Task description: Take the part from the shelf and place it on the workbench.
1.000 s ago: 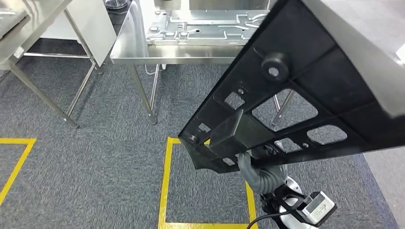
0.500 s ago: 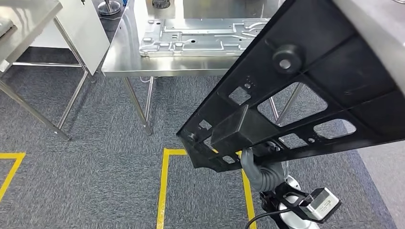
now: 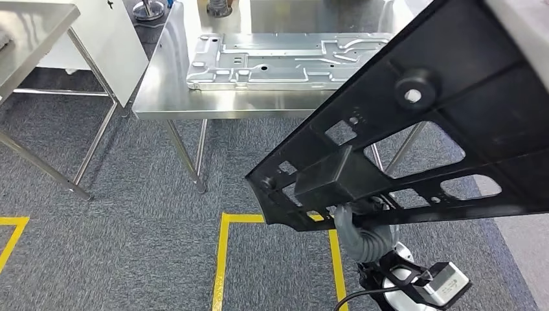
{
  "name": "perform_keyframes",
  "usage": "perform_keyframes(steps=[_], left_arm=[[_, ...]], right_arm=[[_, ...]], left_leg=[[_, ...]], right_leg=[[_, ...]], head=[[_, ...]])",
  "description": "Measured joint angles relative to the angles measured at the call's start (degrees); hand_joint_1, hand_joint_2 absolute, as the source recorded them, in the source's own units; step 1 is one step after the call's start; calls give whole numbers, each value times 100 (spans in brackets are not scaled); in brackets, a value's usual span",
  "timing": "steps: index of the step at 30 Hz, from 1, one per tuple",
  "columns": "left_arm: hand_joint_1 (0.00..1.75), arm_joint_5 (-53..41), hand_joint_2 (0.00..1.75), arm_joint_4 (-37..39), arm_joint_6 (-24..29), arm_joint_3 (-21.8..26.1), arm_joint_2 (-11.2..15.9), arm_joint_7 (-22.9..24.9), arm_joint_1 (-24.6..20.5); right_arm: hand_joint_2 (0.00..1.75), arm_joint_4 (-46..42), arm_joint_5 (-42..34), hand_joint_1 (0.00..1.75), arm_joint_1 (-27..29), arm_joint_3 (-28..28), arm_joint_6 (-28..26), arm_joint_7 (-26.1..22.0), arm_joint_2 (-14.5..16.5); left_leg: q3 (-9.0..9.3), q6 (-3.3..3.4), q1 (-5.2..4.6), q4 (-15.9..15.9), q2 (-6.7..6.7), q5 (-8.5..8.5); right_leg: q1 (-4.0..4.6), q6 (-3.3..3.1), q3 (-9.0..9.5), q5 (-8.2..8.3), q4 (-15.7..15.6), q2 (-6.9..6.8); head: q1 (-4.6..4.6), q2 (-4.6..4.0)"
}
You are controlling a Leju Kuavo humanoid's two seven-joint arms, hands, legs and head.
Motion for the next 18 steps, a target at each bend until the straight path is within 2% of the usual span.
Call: perform_keyframes(steps=[1,2,3,4,5,6,7,8,9,11,12,13,16,18], left_arm=[[0,0,175,-1,0,0,3,-1,-2],[0,0,175,-1,0,0,4,-1,-9],[0,-1,175,-1,0,0,4,-2,-16],[0,-2,175,0,0,0,2,-2,-20],[0,-3,175,1,0,0,1,-2,-15],[0,-4,175,1,0,0,0,-2,-4],[0,-3,175,1,0,1,0,-1,8],[0,-3,175,1,0,2,1,-1,19],[0,-2,175,1,1,4,1,-1,24],[0,-2,175,1,3,13,5,-2,37],[0,-3,175,1,5,19,8,-2,45],[0,-3,175,1,7,25,10,-2,52],[0,-10,175,1,9,37,12,-9,40],[0,-25,175,1,9,43,12,-15,25]], right_arm=[[175,-11,-2,175,7,-4,-1,-2,-4],[175,-14,-4,175,11,-7,0,-3,-8],[175,-15,-5,175,15,-8,2,-4,-8],[175,-16,-8,175,18,-8,6,-5,-9],[175,-15,-14,175,23,-7,10,-8,-9],[175,-14,-20,175,31,-7,14,-11,-9],[175,-13,-27,175,38,-6,20,-16,-9],[175,-12,-34,175,43,-5,25,-20,-10],[175,-11,-39,175,45,-5,31,-24,-10],[175,-7,-54,175,46,-4,50,-32,-10],[175,-4,-65,175,47,-3,70,-45,-10],[175,-3,-74,175,48,-1,89,-64,-10],[175,-45,-95,175,42,-1,112,-138,-7],[175,-100,-124,175,23,-14,115,-170,3]], left_leg=[[-1,-28,2,106,3,27],[-89,-49,7,314,5,27],[-260,-69,17,624,6,-16],[-484,-93,27,986,7,-108],[-734,-116,34,1314,8,-273],[-946,-134,38,1524,8,-438],[-1091,-139,40,1594,8,-548],[-1161,-126,39,1486,8,-534],[-1151,-97,35,1215,8,-355],[-1051,-16,8,535,5,304],[-999,17,-10,316,4,556],[-965,46,-29,201,1,709],[-823,125,-30,91,-7,714],[-698,178,-8,14,-11,684]], right_leg=[[-11,-40,83,-32,-35,8],[-19,-77,175,-79,-57,10],[-24,-105,267,-128,-72,10],[-18,-129,344,-191,-82,6],[-12,-141,416,-257,-84,9],[-8,-145,494,-325,-84,18],[-4,-146,580,-394,-83,29],[0,-142,686,-471,-83,38],[4,-135,798,-551,-84,44],[13,-109,996,-707,-89,50],[17,-81,1062,-774,-95,58],[17,-48,1115,-816,-94,65],[9,55,1155,-811,30,67],[-6,108,935,-848,438,50]], head=[[-5,0],[-19,0],[-27,0],[-39,0],[-48,0],[-46,-1],[-49,-1],[-50,-1],[-50,-1],[-44,-1],[-42,-1],[-39,-1],[-36,-1],[-21,-1]])
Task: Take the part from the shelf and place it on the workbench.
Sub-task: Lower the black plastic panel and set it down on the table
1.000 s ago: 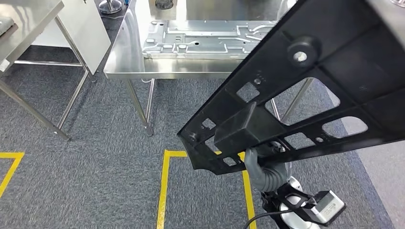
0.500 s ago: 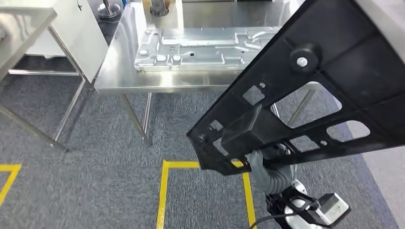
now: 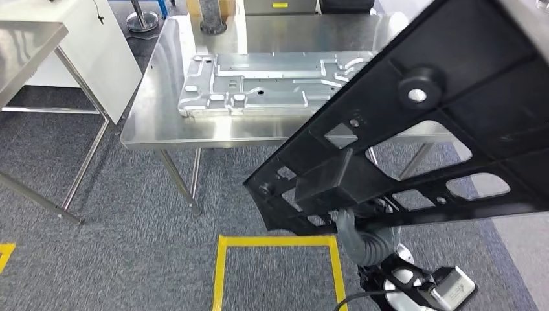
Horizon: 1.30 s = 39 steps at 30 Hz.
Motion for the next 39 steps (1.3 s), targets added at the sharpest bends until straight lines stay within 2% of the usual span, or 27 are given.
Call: perform_keyframes(steps=[1,3,4,5,6,8,9,10,13,15,16,18,19,20,21,23,24,25,27,30,31,34,35,36,37,38,39], left_arm=[[0,-9,175,0,0,3,1,-2,-2],[0,-20,175,0,0,9,1,-3,-4],[0,-21,175,0,0,10,1,-4,-5],[0,-21,175,0,0,12,1,-4,-4],[0,-19,175,0,1,14,-4,-4,-1],[0,0,175,0,7,18,-13,-4,0],[0,11,175,0,11,24,-17,-4,-3],[0,21,175,0,17,30,-17,-5,-9],[0,27,175,0,25,51,-16,-10,-19],[0,27,175,0,22,56,-15,-16,-31],[0,27,175,0,20,58,-16,-19,-37],[0,27,175,0,15,62,-19,-22,-30],[0,27,175,0,15,66,-19,-23,-18],[0,27,175,0,15,71,-18,-23,-6],[0,27,175,0,15,78,-17,-23,4],[0,27,175,0,14,97,-8,-25,20],[0,26,175,0,13,107,-2,-27,27],[0,26,175,0,11,118,6,-28,32],[0,28,175,-1,10,136,16,-34,37],[0,38,175,-2,11,150,14,-44,32],[0,40,175,-2,11,153,12,-48,23],[0,61,175,-2,12,163,12,-59,6],[0,70,175,-2,13,168,11,-61,14],[0,79,175,-1,13,174,8,-63,24],[0,84,175,-1,13,180,3,-64,35],[0,86,175,0,13,186,-1,-64,43],[0,87,175,0,13,192,-5,-66,45]], right_arm=[[175,-16,-15,175,-5,-9,9,-10,5],[175,-32,-27,175,-5,-26,41,-20,13],[175,-33,-24,175,1,-32,63,-22,15],[175,-33,-18,175,5,-34,81,-25,17],[175,-33,-9,175,8,-36,100,-26,18],[175,-32,8,175,13,-38,152,-27,21],[175,-28,15,175,13,-40,186,-26,30],[175,-25,18,175,12,-43,220,-26,44],[175,-21,18,175,-8,-52,284,-30,92],[175,-20,15,175,-45,-59,304,-30,125],[175,-17,10,175,-66,-62,309,-30,141],[175,-7,-1,175,-99,-67,320,-31,160],[175,0,-6,175,-108,-71,326,-31,164],[175,4,-7,175,-113,-75,333,-30,167],[175,8,-9,175,-121,-80,339,-30,173],[175,10,-12,175,-156,-87,361,-28,197],[175,15,-12,175,-178,-88,375,-26,213],[175,19,-12,175,-198,-88,388,-23,228],[175,26,-13,175,-227,-88,405,-16,251],[175,22,-16,175,-294,-90,413,1,263],[175,23,-20,175,-323,-91,419,11,264],[175,27,-57,175,-371,-92,456,50,266],[175,28,-73,175,-378,-92,471,61,266],[175,29,-87,175,-388,-92,485,69,266],[175,29,-97,175,-399,-92,494,76,266],[175,32,-103,175,-410,-92,499,80,265],[175,38,-110,175,-419,-92,500,82,265]], left_leg=[[47,16,2,-18,0,-29],[147,26,5,-26,0,-119],[211,20,9,-26,-2,-175],[280,11,15,-26,-6,-230],[366,-8,27,-26,-10,-292],[531,-66,44,-16,-14,-429],[596,-108,45,-17,-18,-503],[643,-152,43,-30,-18,-564],[739,-278,41,35,-7,-593],[624,-323,55,355,6,-633],[434,-339,62,675,11,-733],[-64,-360,64,1372,13,-1040],[-281,-360,63,1598,13,-1170],[-397,-345,60,1621,13,-1193],[-423,-311,51,1450,13,-1070],[-299,-197,9,753,13,-500],[-231,-145,-18,453,8,-293],[-183,-108,-41,266,5,-171],[-123,-62,-58,138,-7,-168],[117,-2,-22,-7,-11,-99],[184,10,-15,-31,-10,-109],[279,28,-15,-36,-17,-218],[327,20,-11,-35,-24,-267],[394,6,-6,-34,-31,-324],[475,-13,0,-34,-35,-388],[546,-37,4,-36,-39,-458],[613,-65,4,-31,-45,-523]], right_leg=[[-15,31,-212,-90,332,-7],[-50,95,-706,-389,949,-14],[-70,121,-893,-497,1095,-18],[-88,138,-996,-513,1080,-24],[-105,152,-996,-358,846,-34],[-131,161,-855,239,131,-71],[-127,142,-782,463,-156,-99],[-119,106,-738,589,-299,-114],[-106,-59,-635,622,-372,-97],[-106,-144,-537,612,-402,-90],[-101,-175,-500,587,-410,-90],[-78,-212,-446,517,-410,-86],[-64,-222,-407,474,-410,-82],[-49,-227,-359,431,-410,-78],[-35,-228,-298,385,-410,-75],[-6,-221,-165,286,-411,-76],[4,-205,-116,241,-413,-69],[9,-179,-85,201,-424,-61],[10,-104,-37,193,-397,-43],[11,-19,-41,140,-168,-48],[4,4,-185,48,83,-50],[-33,88,-907,-334,1006,-52],[-47,101,-1054,-361,1076,-53],[-59,110,-1104,-264,951,-56],[-70,110,-1069,-33,655,-61],[-76,107,-996,313,274,-69],[-68,90,-929,558,-43,-78]], head=[[8,1],[13,0],[12,0],[13,-1],[13,-1],[19,-1],[21,-1],[24,-1],[22,0],[2,0],[-6,1],[-15,0],[-14,0],[-13,-1],[-14,0],[-9,-1],[-8,-1],[-8,-1],[-8,-1],[13,0],[26,0],[50,0],[50,0],[52,-1],[52,-1],[55,-1],[55,-1]])
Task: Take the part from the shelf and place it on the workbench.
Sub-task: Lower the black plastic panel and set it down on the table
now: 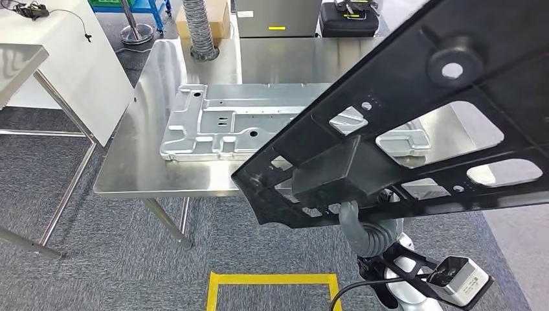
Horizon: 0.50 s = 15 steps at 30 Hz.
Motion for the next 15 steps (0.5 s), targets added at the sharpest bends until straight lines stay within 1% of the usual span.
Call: perform_keyframes(steps=[1,2,3,4,5,6,7,8,9,10,11,12,13,14,15], left_arm=[[0,1,175,0,0,4,-2,-3,-5],[0,1,175,0,0,8,-2,-6,-9],[0,3,175,0,0,10,-2,-10,-13],[0,5,175,-1,1,11,-1,-15,-18],[0,8,175,-1,3,13,1,-17,-20],[0,11,175,-2,4,14,0,-20,-29],[0,14,175,-2,6,17,-3,-22,-38],[0,18,175,-2,9,22,-7,-23,-43],[0,21,175,-2,13,30,-12,-25,-41],[0,23,175,-2,17,39,-13,-25,-31],[0,25,175,-2,20,49,-13,-25,-18],[0,25,175,-2,22,59,-13,-26,-6],[0,25,175,-2,22,69,-13,-26,3],[0,25,175,-2,22,80,-13,-26,10],[0,25,175,-2,23,90,-13,-26,18]], right_arm=[[175,7,-5,175,-8,-1,2,3,1],[175,12,-9,175,-13,-2,3,2,2],[175,16,-11,175,-18,-3,4,2,4],[175,15,-10,175,-19,-4,6,0,8],[175,14,-10,175,-15,-5,8,-3,11],[175,13,-9,175,-13,-5,9,-3,18],[175,13,-8,175,-8,-5,11,-3,26],[175,14,-7,175,-2,-5,12,-3,32],[175,15,-4,175,2,-5,14,-2,37],[175,17,-2,175,7,-4,20,-2,40],[175,19,-1,175,10,-4,28,-2,40],[175,20,0,175,11,-4,39,-2,40],[175,20,-2,175,9,-4,51,-2,41],[175,21,-5,175,6,-4,63,-2,41],[175,25,-8,175,1,-4,76,-1,42]], left_leg=[[40,-35,-3,-5,-4,-59],[78,-71,-6,-5,-7,-100],[114,-110,-9,5,-8,-115],[131,-145,-9,27,-5,-121],[117,-174,-5,130,3,-103],[16,-205,-1,335,14,-86],[-163,-233,6,637,27,-107],[-408,-259,13,1005,41,-177],[-678,-278,17,1357,48,-322],[-920,-287,20,1609,52,-504],[-1097,-287,22,1716,54,-655],[-1198,-279,22,1655,55,-705],[-1223,-259,22,1430,56,-593],[-1198,-225,19,1094,61,-300],[-1168,-186,6,728,67,96]], right_leg=[[14,-41,46,175,-207,-6],[28,-87,63,246,-296,-7],[43,-144,79,182,-298,-3],[37,-196,120,175,-306,5],[28,-239,179,151,-331,10],[20,-281,250,115,-355,7],[12,-309,322,81,-377,3],[14,-330,383,33,-394,-3],[15,-341,442,-19,-399,-4],[17,-344,506,-78,-399,0],[17,-343,584,-144,-399,7],[17,-339,676,-215,-399,14],[18,-330,779,-291,-400,17],[19,-317,877,-368,-404,17],[27,-298,967,-444,-397,17]], head=[[-1,1],[1,1],[-4,1],[-4,1],[-2,1],[-18,1],[-27,1],[-39,1],[-51,1],[-50,1],[-53,1],[-53,1],[-57,1],[-57,0],[-57,0]])
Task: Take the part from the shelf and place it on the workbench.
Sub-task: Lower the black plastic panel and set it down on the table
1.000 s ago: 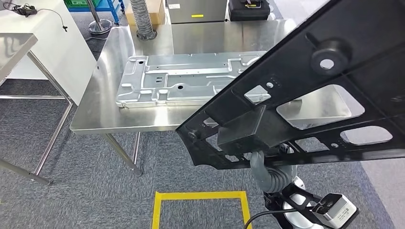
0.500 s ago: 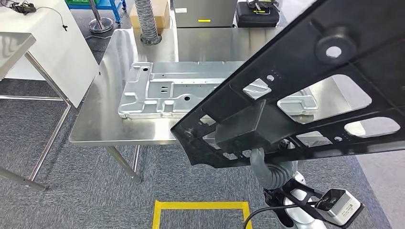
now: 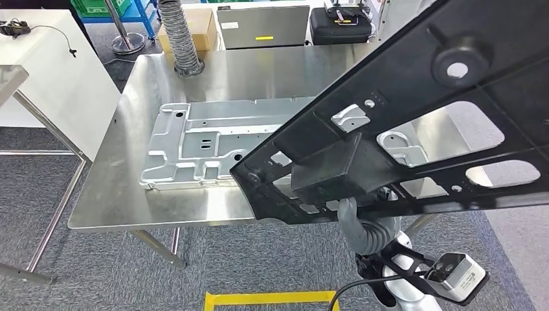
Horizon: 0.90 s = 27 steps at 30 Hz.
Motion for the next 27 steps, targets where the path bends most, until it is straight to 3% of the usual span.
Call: perform_keyframes(steps=[2,3,4,6,8,10,11,12,13,15,17,19,22,25,26,27], left_arm=[[0,0,175,0,4,11,0,1,14],[0,0,175,0,5,14,-1,-1,14],[0,0,175,0,7,15,-1,-3,7],[0,-1,175,0,9,16,-2,-8,-10],[0,-5,175,0,17,16,-2,-9,-18],[0,-6,175,0,30,17,-2,-12,-20],[0,-3,175,0,34,20,-2,-15,-19],[0,2,175,0,37,25,-3,-18,-15],[0,9,175,0,38,33,-5,-22,-10],[0,22,175,1,42,59,-24,-33,4],[0,17,175,2,42,90,-52,-58,10],[0,-20,175,2,29,113,-63,-91,8],[0,-98,175,1,-7,133,-50,-128,-16],[0,-145,175,0,-25,148,-48,-137,-30],[0,-163,175,0,-29,150,-46,-138,-22],[0,-184,175,0,-41,150,-44,-142,-16]], right_arm=[[175,11,-5,175,-7,1,20,4,1],[175,16,-8,175,-11,2,26,6,0],[175,17,-15,175,-20,1,29,8,-1],[175,16,-35,175,-48,-3,33,11,-2],[175,18,-39,175,-69,-13,12,15,-3],[175,15,49,175,-64,-31,-112,27,-7],[175,4,185,175,-41,-43,-260,46,-8],[175,-19,389,175,4,-59,-468,78,-8],[175,-52,659,175,71,-79,-729,123,-8],[175,-132,1388,175,238,-141,-1387,308,-10],[175,-176,2223,175,336,-235,-2062,678,-25],[175,-120,3193,175,223,-413,-2489,1295,-76],[175,281,5064,175,-291,-828,-2615,2335,-182],[175,740,6460,175,-740,-1032,-2501,2912,-269],[175,896,6777,175,-870,-1036,-2402,3014,-295],[175,1092,7104,175,-1029,-1016,-2271,3095,-318]], left_leg=[[55,71,-29,-434,10,545],[78,102,-38,-503,10,623],[126,135,-35,-507,3,597],[239,204,-18,-567,-8,583],[335,257,-11,-603,-11,539],[406,287,-19,-606,-18,462],[449,291,-24,-604,-25,416],[503,292,-30,-603,-37,367],[567,291,-36,-603,-49,316],[702,283,-52,-602,-72,217],[762,243,-66,-606,-88,139],[779,175,-83,-586,-85,115],[712,79,-86,-350,-60,-31],[192,-24,-17,579,-37,-471],[19,-49,7,830,-30,-539],[-77,-69,27,909,-22,-498]], right_leg=[[16,63,120,-132,-16,12],[25,105,166,-156,-4,20],[27,147,185,-153,21,25],[24,214,88,-83,310,19],[16,251,-290,-192,911,14],[13,270,-763,-558,1503,14],[13,277,-932,-699,1633,14],[15,276,-1017,-713,1592,14],[20,263,-1016,-570,1380,13],[47,192,-873,45,666,12],[84,107,-780,462,174,16],[93,45,-764,524,62,33],[27,-13,-652,560,-25,47],[16,-40,-599,536,-45,28],[15,-41,-593,523,-41,25],[11,-35,-584,507,-35,28]], head=[[-2,1],[-5,1],[-5,1],[-2,0],[7,1],[11,1],[11,1],[11,0],[13,0],[16,0],[16,0],[13,0],[0,1],[-20,1],[-20,0],[-21,0]])
